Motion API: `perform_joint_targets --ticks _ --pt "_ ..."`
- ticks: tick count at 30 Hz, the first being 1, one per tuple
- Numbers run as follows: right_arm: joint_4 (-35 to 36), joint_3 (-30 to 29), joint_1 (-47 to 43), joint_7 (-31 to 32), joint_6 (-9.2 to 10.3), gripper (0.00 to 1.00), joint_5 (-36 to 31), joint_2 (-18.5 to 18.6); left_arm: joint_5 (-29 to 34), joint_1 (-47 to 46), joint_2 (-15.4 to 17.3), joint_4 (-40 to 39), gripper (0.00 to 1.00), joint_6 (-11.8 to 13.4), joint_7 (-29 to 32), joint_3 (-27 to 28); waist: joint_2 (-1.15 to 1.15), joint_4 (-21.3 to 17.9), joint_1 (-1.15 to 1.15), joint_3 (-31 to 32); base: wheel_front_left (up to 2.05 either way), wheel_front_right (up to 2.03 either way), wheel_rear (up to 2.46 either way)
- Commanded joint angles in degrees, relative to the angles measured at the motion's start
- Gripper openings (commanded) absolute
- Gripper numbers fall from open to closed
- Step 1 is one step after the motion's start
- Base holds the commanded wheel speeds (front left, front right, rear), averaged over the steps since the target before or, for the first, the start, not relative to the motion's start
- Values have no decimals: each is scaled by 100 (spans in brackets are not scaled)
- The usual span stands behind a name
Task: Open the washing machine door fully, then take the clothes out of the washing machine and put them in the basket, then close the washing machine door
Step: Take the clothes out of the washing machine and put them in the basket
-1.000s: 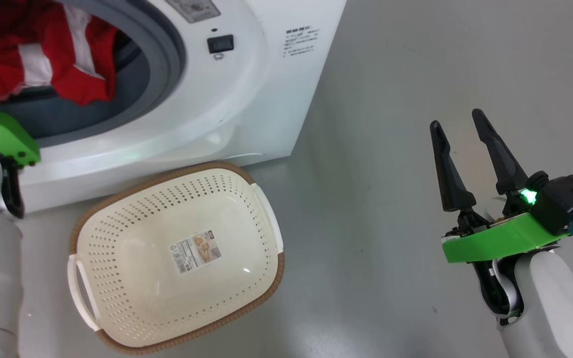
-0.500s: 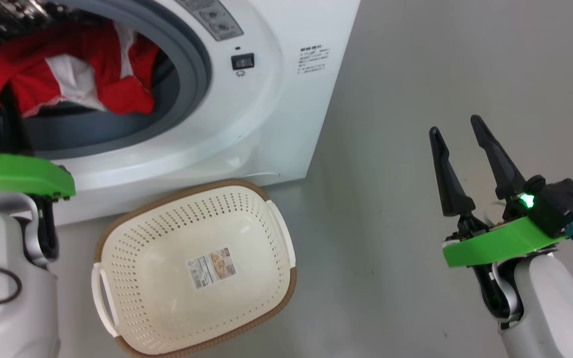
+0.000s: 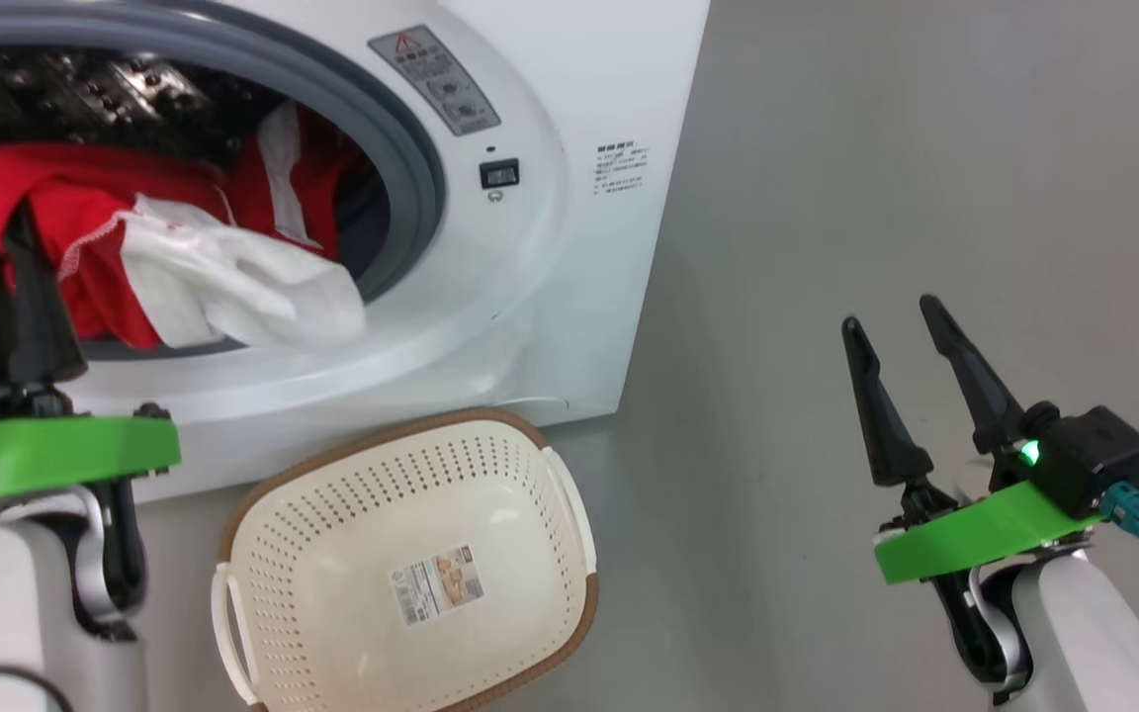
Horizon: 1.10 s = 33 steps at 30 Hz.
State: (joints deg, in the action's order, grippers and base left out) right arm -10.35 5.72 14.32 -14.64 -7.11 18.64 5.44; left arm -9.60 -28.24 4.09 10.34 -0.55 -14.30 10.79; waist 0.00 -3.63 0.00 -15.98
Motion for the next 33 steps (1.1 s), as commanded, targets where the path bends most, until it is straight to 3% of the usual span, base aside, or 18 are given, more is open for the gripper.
perform_joint_targets --ticks 1,15,22,33 --pt "121 90 -47 -36 -37 100 113 36 83 108 149 -348 0 -17 -70 141 0 -5 0 128 0 0 0" --pt "147 60 -237 -36 -37 100 194 27 -146 1528 -81 -1791 0 164 203 -481 0 -51 0 311 0 0 0" --pt "135 72 -268 -36 -37 100 205 41 -444 1868 -108 -1373 0 236 211 -788 0 1 0 242 0 0 0" --pt "162 108 -82 -36 -37 100 211 62 -1134 1387 -119 475 0 39 62 -1096 0 87 0 -200 0 0 0"
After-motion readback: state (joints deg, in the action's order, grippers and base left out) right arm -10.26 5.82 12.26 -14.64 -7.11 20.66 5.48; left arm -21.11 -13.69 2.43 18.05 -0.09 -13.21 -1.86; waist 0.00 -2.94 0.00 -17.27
